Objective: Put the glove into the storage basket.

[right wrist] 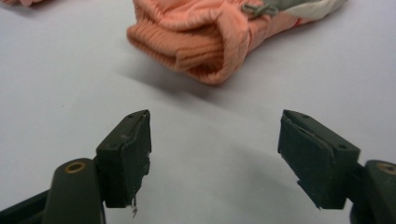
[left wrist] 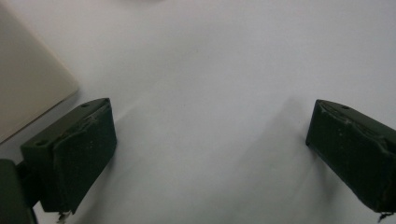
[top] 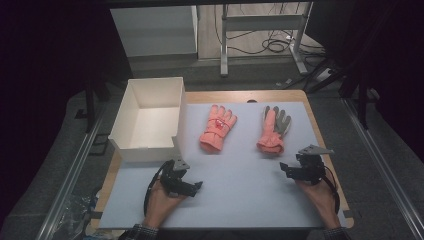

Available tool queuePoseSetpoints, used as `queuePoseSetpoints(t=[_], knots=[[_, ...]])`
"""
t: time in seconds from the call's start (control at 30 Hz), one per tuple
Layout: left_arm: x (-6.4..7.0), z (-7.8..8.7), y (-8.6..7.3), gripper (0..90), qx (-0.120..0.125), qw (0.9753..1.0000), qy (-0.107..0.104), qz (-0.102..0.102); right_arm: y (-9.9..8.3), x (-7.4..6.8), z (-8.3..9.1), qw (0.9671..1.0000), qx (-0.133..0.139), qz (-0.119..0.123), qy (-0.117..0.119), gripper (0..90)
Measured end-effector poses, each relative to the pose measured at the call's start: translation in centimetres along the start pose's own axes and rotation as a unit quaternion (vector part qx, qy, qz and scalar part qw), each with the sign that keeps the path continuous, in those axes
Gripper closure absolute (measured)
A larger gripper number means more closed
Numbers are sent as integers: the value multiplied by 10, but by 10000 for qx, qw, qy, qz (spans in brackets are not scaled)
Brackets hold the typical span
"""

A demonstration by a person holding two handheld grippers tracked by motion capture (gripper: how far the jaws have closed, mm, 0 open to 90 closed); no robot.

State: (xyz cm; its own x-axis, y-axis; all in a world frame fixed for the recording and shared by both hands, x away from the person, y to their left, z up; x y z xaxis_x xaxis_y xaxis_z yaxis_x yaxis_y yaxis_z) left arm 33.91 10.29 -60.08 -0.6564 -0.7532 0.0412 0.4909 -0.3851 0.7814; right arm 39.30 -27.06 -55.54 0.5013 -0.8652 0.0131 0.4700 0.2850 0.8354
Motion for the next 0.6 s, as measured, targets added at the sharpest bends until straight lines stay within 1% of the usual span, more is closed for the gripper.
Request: queuePoseSetpoints(t=[0.1, 0.13, 0.23, 0.27, 0.3, 0.37, 0.43, 0.5, 0.53, 0.6], knots=[[0, 0, 0, 15, 1, 10000, 0, 5, 12, 3, -1, 10000, 12, -13, -7, 274], [0, 0, 0, 15, 2, 10000, 1, 5, 12, 3, -1, 10000, 12, -13, -7, 274], [0, 0, 0, 15, 3, 10000, 2, 4, 21, 6, -3, 10000, 9, -7, 14, 274], [0, 0, 0, 15, 3, 10000, 2, 5, 24, 8, -4, 10000, -1, -19, 46, 274], [0, 0, 0, 15, 3, 10000, 2, 4, 29, 10, -7, 9998, 12, -110, 144, 274], [0, 0, 0, 15, 4, 10000, 2, 4, 30, 10, -8, 9997, -1, -151, 188, 278], [0, 0, 0, 15, 5, 10000, 2, 6, 33, 13, -14, 9995, -15, -212, 238, 302], [0, 0, 0, 15, 4, 10000, 2, 5, 34, 14, -15, 9995, -12, -208, 229, 309], [0, 0, 0, 15, 3, 10000, 2, 5, 39, 17, -17, 9995, 33, -228, 219, 323], [0, 0, 0, 15, 3, 10000, 2, 5, 41, 18, -17, 9995, 38, -233, 222, 328]])
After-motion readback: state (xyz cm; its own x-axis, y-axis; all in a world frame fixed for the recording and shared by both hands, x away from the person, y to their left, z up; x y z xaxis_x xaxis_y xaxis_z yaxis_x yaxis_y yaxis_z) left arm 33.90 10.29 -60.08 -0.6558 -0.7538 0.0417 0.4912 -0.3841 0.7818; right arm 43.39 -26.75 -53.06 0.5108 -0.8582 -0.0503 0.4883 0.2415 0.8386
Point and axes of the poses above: each handheld gripper's, and its own axes: z roughly backward along the jaws, y roughly out of its top, x roughly to its right, the point moved 7 cm from there along -z, roughly forward along the jaws, and after that the axes turned 8 degrees about x, right-handed, at the moved point
